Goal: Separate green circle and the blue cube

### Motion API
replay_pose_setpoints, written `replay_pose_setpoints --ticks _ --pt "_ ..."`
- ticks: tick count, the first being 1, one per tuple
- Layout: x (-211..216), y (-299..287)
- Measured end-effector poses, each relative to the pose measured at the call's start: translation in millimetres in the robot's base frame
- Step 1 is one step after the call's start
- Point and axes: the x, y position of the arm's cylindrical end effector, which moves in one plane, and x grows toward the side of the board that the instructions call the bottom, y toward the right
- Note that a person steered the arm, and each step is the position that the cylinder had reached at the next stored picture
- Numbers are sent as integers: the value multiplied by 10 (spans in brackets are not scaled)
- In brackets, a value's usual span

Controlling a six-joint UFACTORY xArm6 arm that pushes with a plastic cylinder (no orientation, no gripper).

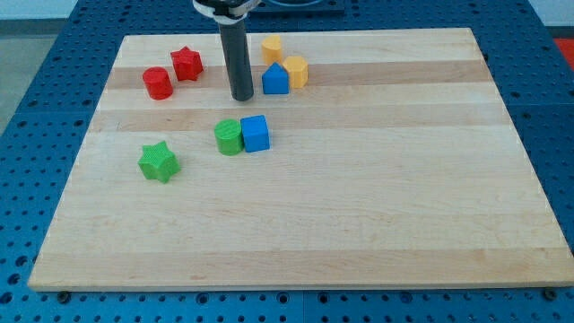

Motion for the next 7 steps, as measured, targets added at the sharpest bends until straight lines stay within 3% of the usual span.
replay_pose_setpoints --ticks 2,5,7 --pt "700 0" --pt "863 -154" --pt "1472 -178"
